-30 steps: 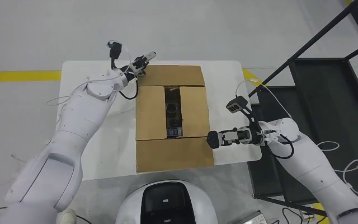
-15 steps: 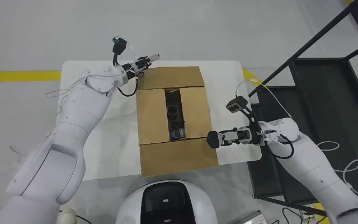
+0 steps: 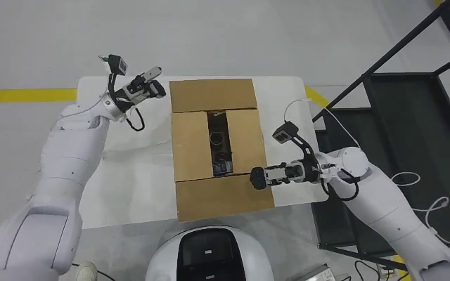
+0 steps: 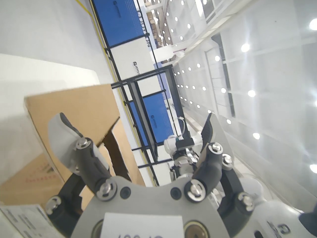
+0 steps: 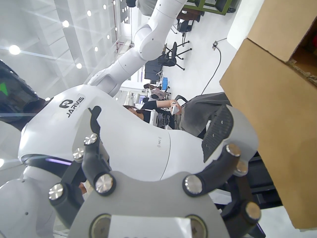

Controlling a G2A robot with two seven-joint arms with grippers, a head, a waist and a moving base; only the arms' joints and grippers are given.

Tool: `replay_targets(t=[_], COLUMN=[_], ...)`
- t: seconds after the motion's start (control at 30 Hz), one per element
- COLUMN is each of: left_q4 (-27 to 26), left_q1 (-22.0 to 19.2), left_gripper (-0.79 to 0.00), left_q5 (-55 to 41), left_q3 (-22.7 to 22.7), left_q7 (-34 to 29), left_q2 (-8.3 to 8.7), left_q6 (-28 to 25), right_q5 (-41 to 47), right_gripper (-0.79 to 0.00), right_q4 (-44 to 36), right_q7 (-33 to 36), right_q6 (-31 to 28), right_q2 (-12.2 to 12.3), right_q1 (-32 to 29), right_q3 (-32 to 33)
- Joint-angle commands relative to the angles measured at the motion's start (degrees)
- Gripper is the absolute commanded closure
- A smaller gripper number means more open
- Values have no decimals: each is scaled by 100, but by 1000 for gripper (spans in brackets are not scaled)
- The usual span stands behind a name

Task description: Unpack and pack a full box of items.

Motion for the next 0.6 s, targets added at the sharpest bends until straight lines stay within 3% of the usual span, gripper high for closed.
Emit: replay_targets(t=[0.0, 0.2, 0.33, 0.43, 0.57], left_q4=[-620, -2749, -3917, -4539, -4746], left_q1=[481, 2103, 3033, 3496, 3753], left_gripper=[-785, -785, -785, -785, -785], left_q5=[-108, -240, -155, 210, 148], left_q3=[-364, -1547, -2245, -2540, -2645], left_q7=[-513, -1366, -1775, -1802, -1761], left_q2=[199, 691, 907, 1020, 1088], left_q6=[169, 811, 1057, 1084, 1042], right_q5=[-279, -993, -1345, -1507, -1506], right_gripper=[-785, -785, -785, -785, -785], right_q4=[-111, 136, 373, 492, 541], right_q7=[-235, -899, -1304, -1694, -1801], right_q6=[230, 1041, 1402, 1535, 1564], right_q2=[-66, -296, -444, -548, -582], right_q1=[186, 902, 1262, 1433, 1470], right_q3=[-201, -770, -1072, -1228, -1273])
